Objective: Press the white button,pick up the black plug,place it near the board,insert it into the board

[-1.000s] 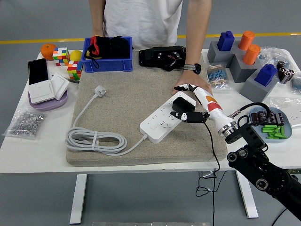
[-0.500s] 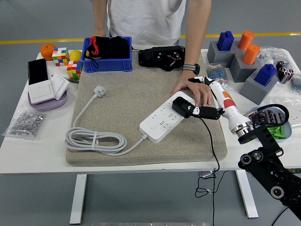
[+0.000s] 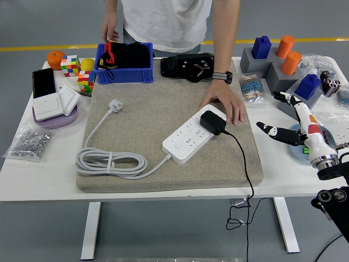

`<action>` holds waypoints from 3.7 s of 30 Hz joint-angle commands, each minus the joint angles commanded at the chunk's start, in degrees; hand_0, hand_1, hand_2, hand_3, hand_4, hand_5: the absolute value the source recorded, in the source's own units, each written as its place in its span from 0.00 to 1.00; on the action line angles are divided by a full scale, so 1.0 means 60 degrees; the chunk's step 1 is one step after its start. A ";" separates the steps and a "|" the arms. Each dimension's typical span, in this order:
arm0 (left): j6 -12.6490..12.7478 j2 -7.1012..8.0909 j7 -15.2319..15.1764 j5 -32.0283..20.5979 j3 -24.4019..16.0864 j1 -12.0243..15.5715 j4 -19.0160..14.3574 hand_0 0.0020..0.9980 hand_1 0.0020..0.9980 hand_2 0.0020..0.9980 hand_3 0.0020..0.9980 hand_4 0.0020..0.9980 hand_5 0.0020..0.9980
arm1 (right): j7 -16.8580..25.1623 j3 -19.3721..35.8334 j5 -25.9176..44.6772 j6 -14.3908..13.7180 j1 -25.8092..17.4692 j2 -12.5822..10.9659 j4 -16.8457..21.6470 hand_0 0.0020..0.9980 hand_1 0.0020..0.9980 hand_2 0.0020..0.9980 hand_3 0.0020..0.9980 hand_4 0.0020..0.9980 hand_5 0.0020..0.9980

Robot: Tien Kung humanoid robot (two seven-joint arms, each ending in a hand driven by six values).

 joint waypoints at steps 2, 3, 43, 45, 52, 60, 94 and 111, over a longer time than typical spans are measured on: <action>0.0000 0.0002 0.0006 0.0035 -0.0030 0.0002 0.0000 0.69 0.68 0.66 0.69 0.62 0.15 | -0.0006 0.0179 -0.0038 0.0011 -0.0134 0.0056 0.0031 0.94 0.89 0.85 0.85 0.99 0.28; 0.0002 0.0005 0.0005 0.0046 -0.0044 0.0007 0.0000 0.69 0.68 0.66 0.69 0.62 0.15 | -0.0011 0.0324 -0.0082 0.0024 -0.0225 0.0125 0.0043 0.94 0.89 0.85 0.85 0.99 0.28; 0.0025 0.0031 -0.0030 0.0106 0.0068 -0.0009 0.0000 0.69 0.68 0.66 0.69 0.62 0.15 | -0.0293 0.1946 -0.0005 0.0204 -0.0910 0.0777 0.0009 0.93 0.85 0.82 0.81 0.97 0.31; 0.0017 0.0034 -0.0029 0.0095 0.0101 -0.0030 0.0000 0.69 0.68 0.66 0.69 0.62 0.15 | -0.0286 0.1969 0.0012 0.0204 -0.0922 0.0785 0.0012 0.93 0.85 0.82 0.81 0.97 0.31; -0.0010 0.0029 -0.0015 0.0155 0.0149 -0.0093 0.0000 0.69 0.68 0.66 0.69 0.62 0.15 | -0.0287 0.2205 0.0001 0.0216 -0.0931 0.0880 0.0086 0.92 0.85 0.81 0.81 0.97 0.31; -0.0021 0.0059 -0.0011 0.0195 0.0182 -0.0163 0.0000 0.69 0.68 0.66 0.69 0.62 0.15 | -0.0281 0.2263 0.0106 0.0214 -0.1024 0.0858 0.0215 0.92 0.85 0.81 0.82 0.97 0.30; -0.0087 0.0114 -0.0033 0.0010 0.0666 -0.0334 0.0000 0.69 0.68 0.66 0.69 0.62 0.15 | -0.0326 0.2138 0.0158 0.0222 -0.1136 0.0814 0.0312 0.91 0.84 0.81 0.81 0.92 0.27; -0.0145 0.0170 0.0042 0.0232 0.0676 -0.0080 0.0000 0.69 0.68 0.66 0.69 0.62 0.15 | -0.0280 0.1956 0.0169 0.0206 -0.1227 0.0747 0.0237 0.91 0.83 0.80 0.81 0.90 0.27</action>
